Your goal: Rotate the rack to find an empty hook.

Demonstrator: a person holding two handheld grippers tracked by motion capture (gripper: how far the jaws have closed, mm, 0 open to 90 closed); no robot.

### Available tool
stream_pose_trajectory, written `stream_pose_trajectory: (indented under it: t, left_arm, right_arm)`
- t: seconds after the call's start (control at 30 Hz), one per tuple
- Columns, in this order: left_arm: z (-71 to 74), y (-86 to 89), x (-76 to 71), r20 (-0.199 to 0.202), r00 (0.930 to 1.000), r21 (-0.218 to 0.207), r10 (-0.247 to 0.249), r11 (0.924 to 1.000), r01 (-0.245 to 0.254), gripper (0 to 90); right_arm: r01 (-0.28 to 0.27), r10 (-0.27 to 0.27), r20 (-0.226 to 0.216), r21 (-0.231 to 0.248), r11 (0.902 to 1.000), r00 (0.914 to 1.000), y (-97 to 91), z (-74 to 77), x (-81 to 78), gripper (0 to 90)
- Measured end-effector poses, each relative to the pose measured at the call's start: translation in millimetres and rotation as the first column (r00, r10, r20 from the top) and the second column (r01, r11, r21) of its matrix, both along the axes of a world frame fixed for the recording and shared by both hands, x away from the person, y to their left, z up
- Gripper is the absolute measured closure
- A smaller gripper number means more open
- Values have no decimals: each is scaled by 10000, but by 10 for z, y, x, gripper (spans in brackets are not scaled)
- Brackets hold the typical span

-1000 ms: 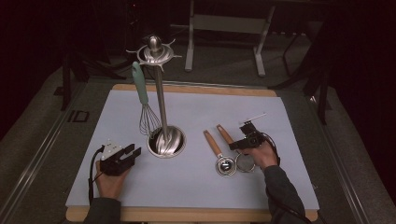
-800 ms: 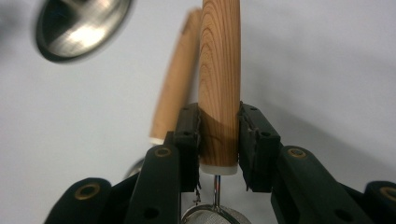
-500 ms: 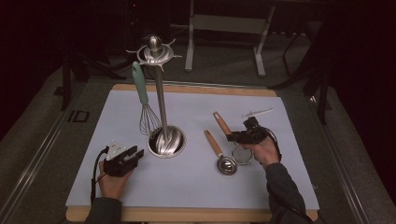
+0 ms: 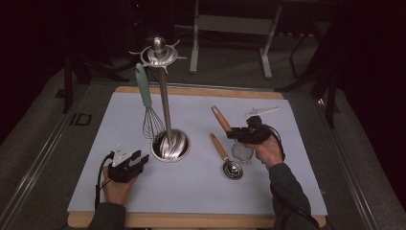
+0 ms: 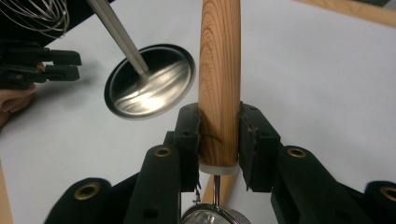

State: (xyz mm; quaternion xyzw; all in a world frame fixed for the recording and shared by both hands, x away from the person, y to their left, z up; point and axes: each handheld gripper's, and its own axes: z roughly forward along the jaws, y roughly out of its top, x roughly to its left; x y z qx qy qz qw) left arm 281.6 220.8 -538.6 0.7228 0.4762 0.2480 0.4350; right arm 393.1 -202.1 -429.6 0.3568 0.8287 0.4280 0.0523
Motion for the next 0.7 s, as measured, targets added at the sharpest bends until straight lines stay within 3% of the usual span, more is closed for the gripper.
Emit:
stream_pose_trajectory:
  t: [0.7]
  left_arm:
    - [-2, -7, 0, -7, 10000, 77, 20, 10000, -20, 590]
  right_arm:
    - [-559, 546, 1132, 87, 9984, 9921, 217, 275, -62, 707]
